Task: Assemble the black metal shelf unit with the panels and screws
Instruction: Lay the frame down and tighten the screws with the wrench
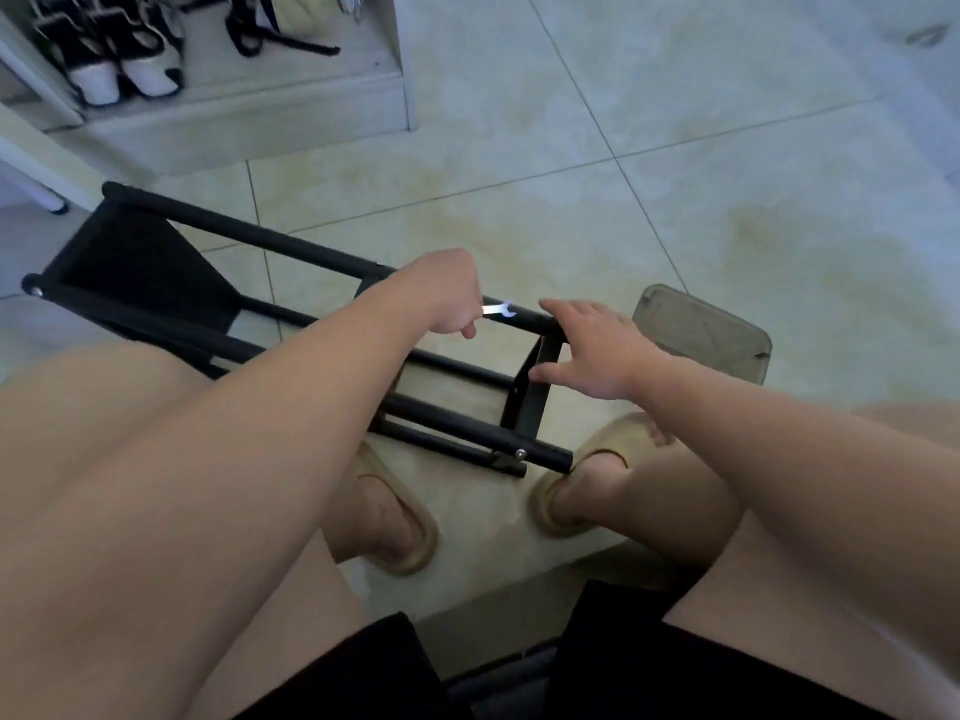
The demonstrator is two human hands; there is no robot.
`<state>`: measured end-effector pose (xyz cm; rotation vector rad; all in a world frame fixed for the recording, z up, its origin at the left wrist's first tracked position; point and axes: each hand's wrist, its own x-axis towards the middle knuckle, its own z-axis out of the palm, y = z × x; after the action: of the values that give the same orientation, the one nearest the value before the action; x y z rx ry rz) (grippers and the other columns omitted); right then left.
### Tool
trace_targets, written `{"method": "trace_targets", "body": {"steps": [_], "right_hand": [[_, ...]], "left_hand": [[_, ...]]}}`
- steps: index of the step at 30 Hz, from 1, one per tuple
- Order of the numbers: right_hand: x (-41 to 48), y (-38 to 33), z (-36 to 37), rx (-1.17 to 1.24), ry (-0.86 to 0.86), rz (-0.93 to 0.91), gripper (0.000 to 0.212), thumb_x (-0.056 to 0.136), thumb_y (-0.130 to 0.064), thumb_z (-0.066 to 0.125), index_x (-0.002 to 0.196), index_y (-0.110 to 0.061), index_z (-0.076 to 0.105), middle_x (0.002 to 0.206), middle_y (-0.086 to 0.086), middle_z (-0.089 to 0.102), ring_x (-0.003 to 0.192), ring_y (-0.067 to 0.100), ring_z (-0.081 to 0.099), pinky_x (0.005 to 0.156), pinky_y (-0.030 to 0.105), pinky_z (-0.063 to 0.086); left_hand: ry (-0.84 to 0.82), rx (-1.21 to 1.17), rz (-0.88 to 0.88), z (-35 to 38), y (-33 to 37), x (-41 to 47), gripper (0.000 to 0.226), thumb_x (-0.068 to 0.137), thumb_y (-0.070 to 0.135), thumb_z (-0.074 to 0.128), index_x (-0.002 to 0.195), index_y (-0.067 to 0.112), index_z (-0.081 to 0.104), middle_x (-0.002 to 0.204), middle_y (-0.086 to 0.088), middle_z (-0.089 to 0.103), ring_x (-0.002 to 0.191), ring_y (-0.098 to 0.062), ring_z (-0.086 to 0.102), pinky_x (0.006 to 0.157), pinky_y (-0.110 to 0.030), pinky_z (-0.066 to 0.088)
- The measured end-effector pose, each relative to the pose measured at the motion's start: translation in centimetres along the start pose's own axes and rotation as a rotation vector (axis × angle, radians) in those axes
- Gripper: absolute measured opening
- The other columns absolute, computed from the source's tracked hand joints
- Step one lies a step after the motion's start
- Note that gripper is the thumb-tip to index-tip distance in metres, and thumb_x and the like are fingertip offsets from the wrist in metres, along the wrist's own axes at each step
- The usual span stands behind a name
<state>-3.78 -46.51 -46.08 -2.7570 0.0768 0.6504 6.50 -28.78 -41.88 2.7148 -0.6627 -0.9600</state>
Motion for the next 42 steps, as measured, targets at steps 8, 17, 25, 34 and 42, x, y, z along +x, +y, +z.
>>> {"method": "trace_targets", "body": {"steps": [8, 17, 25, 34, 42], "right_hand": [[2.2, 1.7, -2.3, 0.03, -0.274, 0.122, 0.065, 0.081, -0.052, 0.078, 0.13, -0.016, 0.054, 0.12, 0.005, 0.063, 0.108, 0.027, 0.059, 0.093, 0.038, 0.05], [4.2, 2.5, -3.1, 0.043, -0.356, 0.134, 0.057, 0.076, -0.056, 0.081, 0.104, -0.02, 0.047, 0.1, -0.001, 0.055, 0.09, 0.023, 0.053, 0.07, 0.034, 0.041], [3.6, 3.5, -5.6, 0.025, -0.036, 0.169, 0.056, 0.075, -0.045, 0.084, 0.098, -0.023, 0.039, 0.09, -0.008, 0.05, 0.086, 0.023, 0.054, 0.065, 0.035, 0.039], [7.6, 4.5, -2.4, -0.059, 0.18, 0.195, 0.041, 0.092, -0.036, 0.07, 0.097, -0.023, 0.031, 0.108, -0.003, 0.057, 0.094, 0.028, 0.062, 0.064, 0.036, 0.038], [14.6, 6.4, 3.9, -0.095, 0.104, 0.117, 0.036, 0.094, -0.04, 0.063, 0.095, -0.024, 0.031, 0.103, -0.002, 0.056, 0.082, 0.027, 0.059, 0.055, 0.034, 0.032]], "left_hand": [[0.008, 0.048, 0.018, -1.6, -0.2, 5.3, 0.021, 0.101, 0.011, 0.043, 0.117, 0.006, 0.056, 0.113, -0.013, 0.066, 0.103, -0.032, 0.062, 0.081, -0.037, 0.047], [-0.14, 0.098, -0.039, 0.4, -0.9, 8.7, 0.015, 0.101, 0.014, 0.045, 0.114, 0.017, 0.051, 0.102, -0.004, 0.059, 0.082, -0.023, 0.057, 0.075, -0.033, 0.052], [0.068, 0.043, 0.022, -1.6, 0.3, 8.7, 0.015, 0.095, 0.008, 0.045, 0.109, 0.009, 0.043, 0.09, -0.007, 0.057, 0.078, -0.027, 0.053, 0.067, -0.037, 0.04], [-0.051, 0.123, 0.052, -1.9, -0.9, 12.8, 0.011, 0.101, 0.008, 0.042, 0.111, 0.008, 0.047, 0.089, -0.004, 0.051, 0.065, -0.013, 0.04, 0.066, -0.03, 0.037], [-0.247, 0.177, -0.003, 1.4, -4.6, 19.2, 0.023, 0.102, 0.013, 0.041, 0.117, 0.005, 0.055, 0.103, -0.011, 0.059, 0.083, -0.024, 0.051, 0.058, -0.029, 0.034]]}}
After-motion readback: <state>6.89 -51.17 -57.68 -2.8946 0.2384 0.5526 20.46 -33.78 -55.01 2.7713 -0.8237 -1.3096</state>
